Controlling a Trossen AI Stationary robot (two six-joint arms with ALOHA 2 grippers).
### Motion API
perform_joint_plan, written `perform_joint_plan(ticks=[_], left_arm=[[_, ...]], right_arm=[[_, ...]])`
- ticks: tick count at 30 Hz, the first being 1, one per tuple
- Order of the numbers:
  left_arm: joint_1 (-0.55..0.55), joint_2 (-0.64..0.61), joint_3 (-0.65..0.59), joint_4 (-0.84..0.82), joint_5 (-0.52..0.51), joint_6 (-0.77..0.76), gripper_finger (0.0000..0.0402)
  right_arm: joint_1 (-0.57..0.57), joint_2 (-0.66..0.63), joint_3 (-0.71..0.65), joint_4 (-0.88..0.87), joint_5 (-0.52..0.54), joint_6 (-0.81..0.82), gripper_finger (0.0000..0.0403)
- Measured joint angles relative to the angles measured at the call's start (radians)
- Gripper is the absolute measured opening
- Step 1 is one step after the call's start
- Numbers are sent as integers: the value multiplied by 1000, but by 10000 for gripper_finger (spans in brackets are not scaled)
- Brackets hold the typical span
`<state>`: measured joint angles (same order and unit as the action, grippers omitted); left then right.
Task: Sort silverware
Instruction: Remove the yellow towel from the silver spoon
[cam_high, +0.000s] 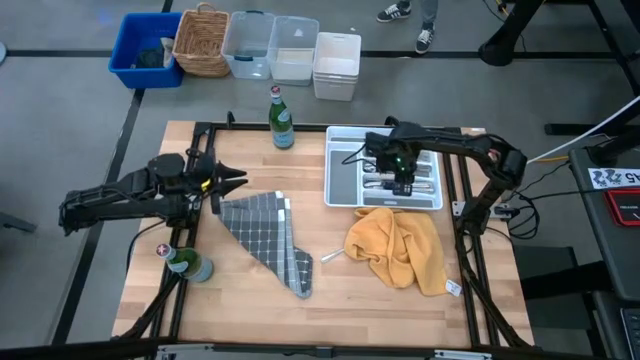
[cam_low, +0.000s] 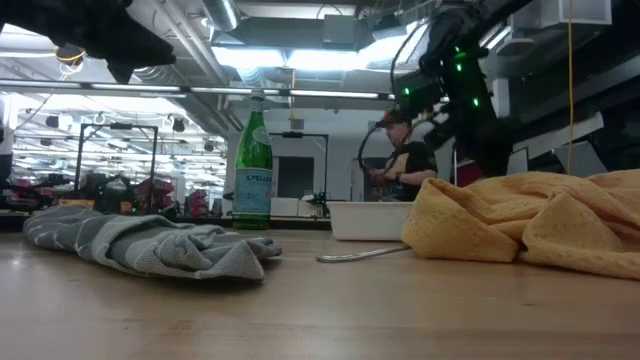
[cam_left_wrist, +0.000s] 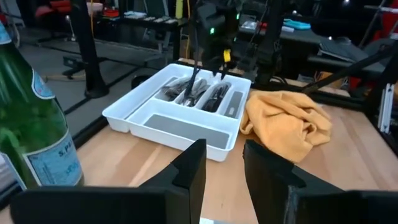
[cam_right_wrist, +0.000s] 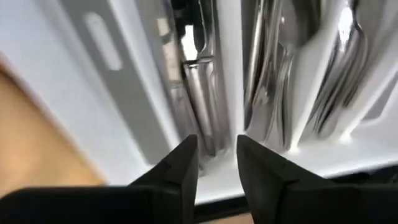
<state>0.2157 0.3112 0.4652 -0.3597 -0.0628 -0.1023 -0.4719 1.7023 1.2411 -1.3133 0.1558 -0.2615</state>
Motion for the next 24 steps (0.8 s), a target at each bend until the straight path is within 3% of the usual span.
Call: perform_joint_plan(ticks=[4,10,16,24], left_arm=[[0,-12,0,-8,0,28,95],[0,-55,-22,-67,0,21,95],[0,-162,-161,-8,3,-87,95],[0,-267,-282,62,11,-171,95]], right_arm=[[51,0,103,-79,-61,76,107],[192,0,215,-40,-206,124,106],[363,0,233,113,-262,234,106],[578,35,233,387,-265,232,106]])
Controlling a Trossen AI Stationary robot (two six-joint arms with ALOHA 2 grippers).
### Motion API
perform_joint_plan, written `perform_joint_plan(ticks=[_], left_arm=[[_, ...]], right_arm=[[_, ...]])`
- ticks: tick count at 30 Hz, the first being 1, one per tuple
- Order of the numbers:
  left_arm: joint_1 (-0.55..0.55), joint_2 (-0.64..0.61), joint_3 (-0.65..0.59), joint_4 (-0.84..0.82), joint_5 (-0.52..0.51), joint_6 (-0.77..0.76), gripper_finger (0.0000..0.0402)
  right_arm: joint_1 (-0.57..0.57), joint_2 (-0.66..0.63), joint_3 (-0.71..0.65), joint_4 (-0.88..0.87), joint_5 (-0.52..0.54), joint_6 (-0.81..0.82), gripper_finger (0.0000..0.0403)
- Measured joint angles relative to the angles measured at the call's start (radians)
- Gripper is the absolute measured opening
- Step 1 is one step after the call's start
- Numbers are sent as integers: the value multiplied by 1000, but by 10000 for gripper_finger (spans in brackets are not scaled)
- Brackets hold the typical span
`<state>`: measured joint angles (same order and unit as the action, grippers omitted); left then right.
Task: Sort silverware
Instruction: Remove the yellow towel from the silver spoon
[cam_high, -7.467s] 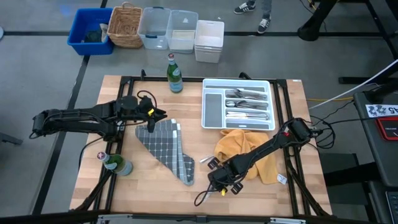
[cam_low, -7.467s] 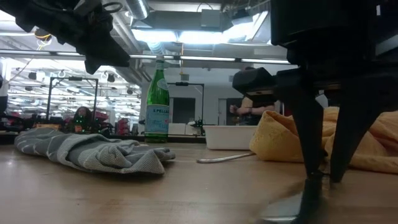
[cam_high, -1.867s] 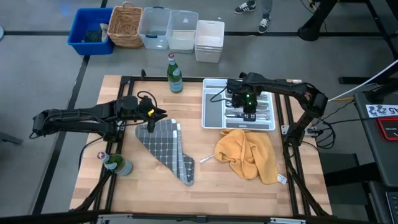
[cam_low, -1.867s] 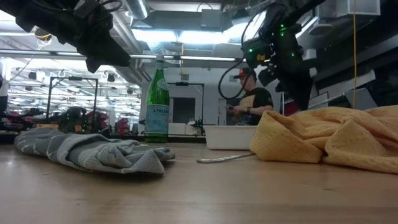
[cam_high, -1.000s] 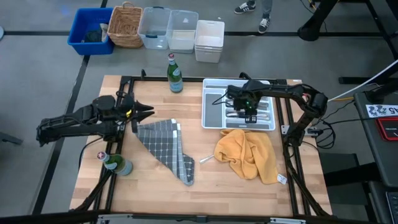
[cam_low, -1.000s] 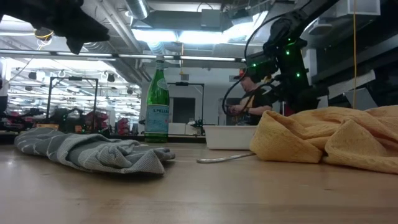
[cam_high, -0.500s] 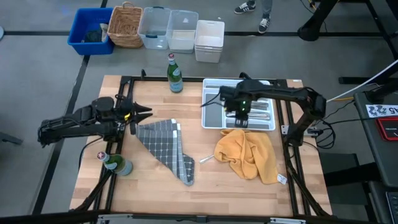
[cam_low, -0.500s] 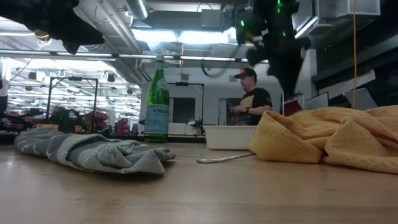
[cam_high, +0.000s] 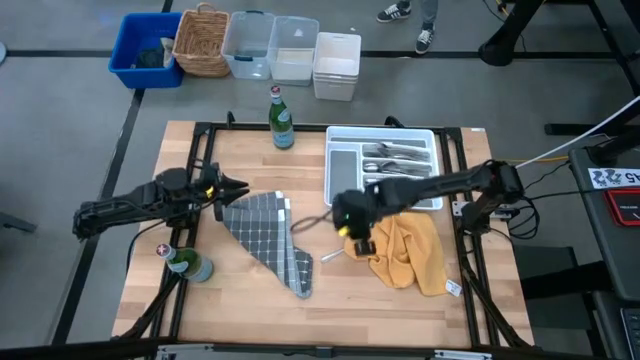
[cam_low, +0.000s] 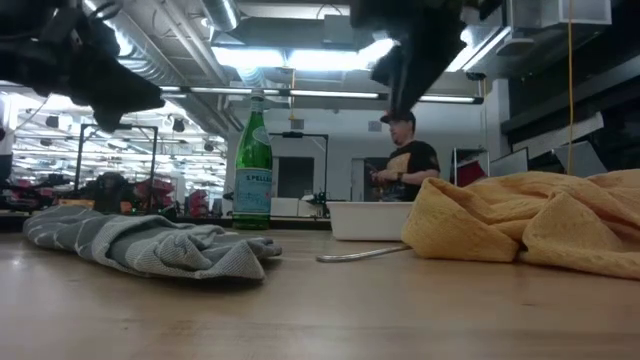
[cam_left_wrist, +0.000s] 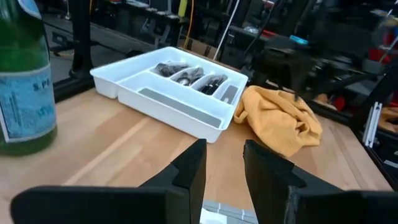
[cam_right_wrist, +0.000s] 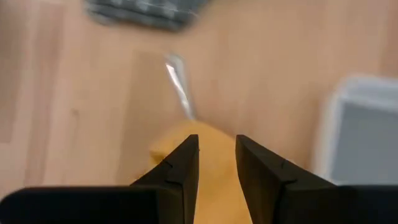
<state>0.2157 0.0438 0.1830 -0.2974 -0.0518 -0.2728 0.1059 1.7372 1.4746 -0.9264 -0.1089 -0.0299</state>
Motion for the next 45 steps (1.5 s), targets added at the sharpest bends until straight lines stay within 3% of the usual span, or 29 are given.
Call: perform_joint_plan(ticks=[6,15,23,28,45], left_arm=[[0,-13,-31,1,0,-17,95],[0,-13,-47,2,0,-1,95],[0,-13,-47,-1,30,-7,95],[0,-13,-47,-1,34,-8,95],[0,-12,-47,-9,34,-12,95]], right_arm=[[99,61,0,106,19,-1,106],[153,216,-1,202,21,-1,106],[141,267,-1,130,39,80,106],[143,267,-1,50,126,81,106],[142,348,1,-103,148,132,98]])
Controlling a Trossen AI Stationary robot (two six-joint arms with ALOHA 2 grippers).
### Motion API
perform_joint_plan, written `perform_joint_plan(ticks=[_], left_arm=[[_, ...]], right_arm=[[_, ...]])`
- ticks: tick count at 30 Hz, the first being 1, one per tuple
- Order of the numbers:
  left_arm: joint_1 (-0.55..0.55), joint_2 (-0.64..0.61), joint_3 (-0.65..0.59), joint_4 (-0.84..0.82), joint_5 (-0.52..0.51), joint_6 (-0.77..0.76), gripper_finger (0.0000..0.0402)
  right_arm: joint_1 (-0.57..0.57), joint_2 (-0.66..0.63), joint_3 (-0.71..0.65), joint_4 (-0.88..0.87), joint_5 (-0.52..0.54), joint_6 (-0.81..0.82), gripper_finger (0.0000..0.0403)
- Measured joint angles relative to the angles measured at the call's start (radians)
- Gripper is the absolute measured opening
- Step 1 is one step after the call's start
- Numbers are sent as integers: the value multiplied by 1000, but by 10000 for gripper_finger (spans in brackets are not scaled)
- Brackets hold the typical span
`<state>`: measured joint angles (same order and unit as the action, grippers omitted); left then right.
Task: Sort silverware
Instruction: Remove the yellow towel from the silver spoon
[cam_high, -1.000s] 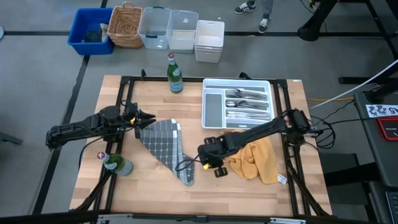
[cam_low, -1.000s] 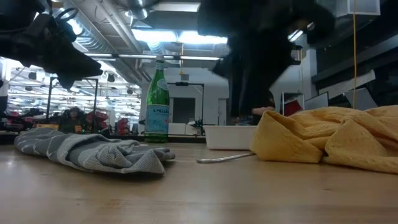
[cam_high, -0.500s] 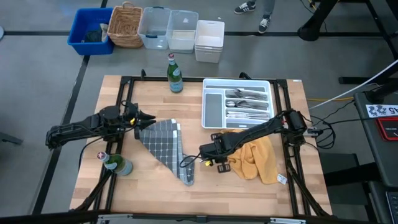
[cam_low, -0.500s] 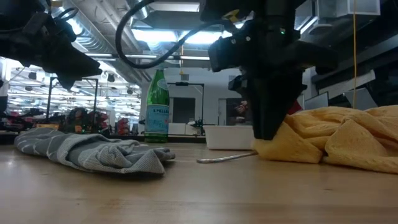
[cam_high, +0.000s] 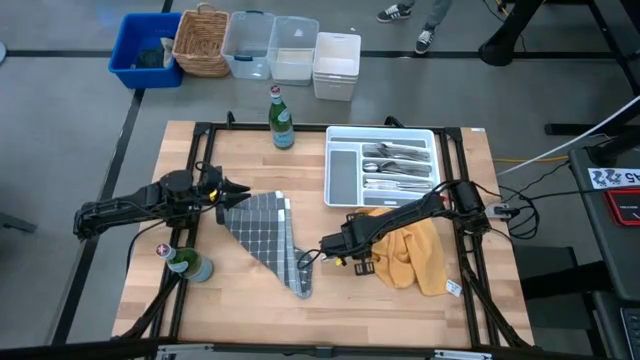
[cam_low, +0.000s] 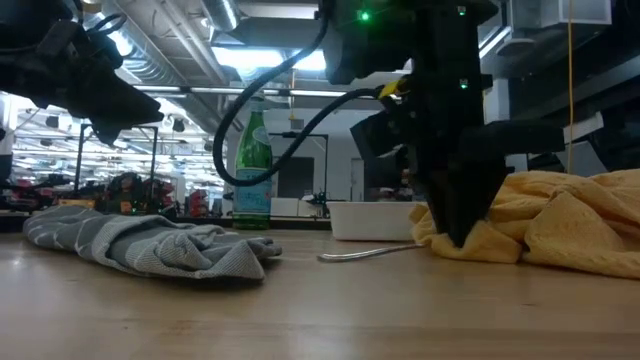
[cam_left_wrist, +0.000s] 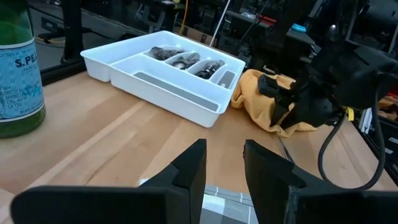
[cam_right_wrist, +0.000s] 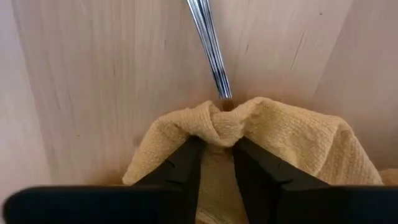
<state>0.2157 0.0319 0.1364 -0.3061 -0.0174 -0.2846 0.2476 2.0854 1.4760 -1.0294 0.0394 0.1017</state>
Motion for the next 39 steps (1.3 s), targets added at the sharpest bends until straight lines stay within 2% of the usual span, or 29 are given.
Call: perform_joint_plan(ticks=[7,10,16,23,27,32,39], left_arm=[[0,0,0,1,2,-4,95],[0,0,0,1,2,-4,95],[0,0,0,2,1,-54,95],[0,0,0,38,-5,-223,95],[0,3,1,129,-4,-309,95],[0,22,2,256,-4,-312,95],[0,91,2,382,8,-311,95]], right_arm=[[1,-9,3,-14,-16,6,10],[1,-10,37,-72,-25,8,13],[1,-11,195,-288,-3,33,6],[1,-15,371,-547,20,147,3],[7,-50,369,-543,-25,269,2],[23,-75,316,-540,-50,375,2],[49,-161,121,-538,-80,475,2]])
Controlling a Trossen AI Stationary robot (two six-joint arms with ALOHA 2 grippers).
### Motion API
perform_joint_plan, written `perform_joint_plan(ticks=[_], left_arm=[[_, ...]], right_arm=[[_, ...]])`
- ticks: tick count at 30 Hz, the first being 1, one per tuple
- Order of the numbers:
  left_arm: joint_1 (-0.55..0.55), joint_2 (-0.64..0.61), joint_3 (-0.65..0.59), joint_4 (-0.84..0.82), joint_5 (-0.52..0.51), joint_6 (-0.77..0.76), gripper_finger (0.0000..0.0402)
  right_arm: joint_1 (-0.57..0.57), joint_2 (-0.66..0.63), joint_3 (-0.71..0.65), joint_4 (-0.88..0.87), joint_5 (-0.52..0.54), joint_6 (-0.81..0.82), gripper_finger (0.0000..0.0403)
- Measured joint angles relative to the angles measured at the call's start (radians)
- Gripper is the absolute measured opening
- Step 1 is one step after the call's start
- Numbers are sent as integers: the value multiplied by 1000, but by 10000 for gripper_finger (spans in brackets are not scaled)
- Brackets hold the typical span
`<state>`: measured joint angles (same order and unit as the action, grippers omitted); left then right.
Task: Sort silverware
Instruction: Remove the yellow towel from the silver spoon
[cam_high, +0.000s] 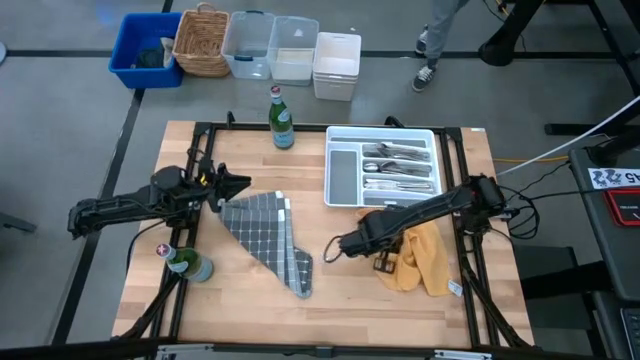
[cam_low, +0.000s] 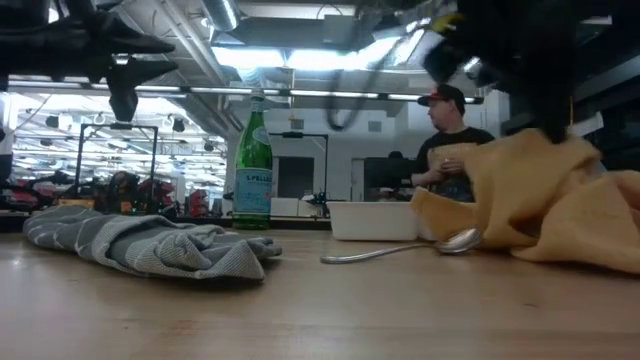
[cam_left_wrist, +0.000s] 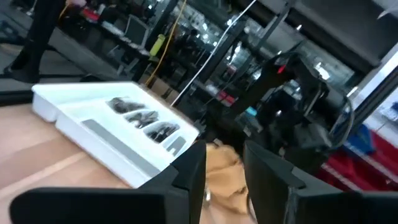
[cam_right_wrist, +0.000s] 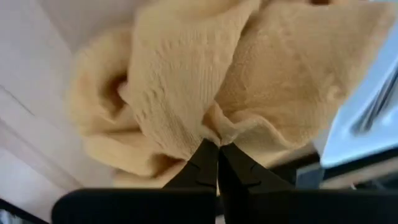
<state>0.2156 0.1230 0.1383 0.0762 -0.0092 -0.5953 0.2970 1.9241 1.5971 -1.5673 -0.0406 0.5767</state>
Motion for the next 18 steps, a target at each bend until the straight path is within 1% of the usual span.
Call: perform_joint_plan(ticks=[4,9,13,18], left_arm=[[0,33,-1,-4,-1,50,95],[0,49,-1,-7,-1,123,95],[0,49,-1,-7,-1,175,95],[0,49,-1,-14,-1,252,95]], right_arm=[[10,-60,-149,-2,-27,29,2],[14,-101,-313,16,-58,24,2],[11,-100,-403,49,-58,21,2],[11,-100,-486,154,-67,21,3]])
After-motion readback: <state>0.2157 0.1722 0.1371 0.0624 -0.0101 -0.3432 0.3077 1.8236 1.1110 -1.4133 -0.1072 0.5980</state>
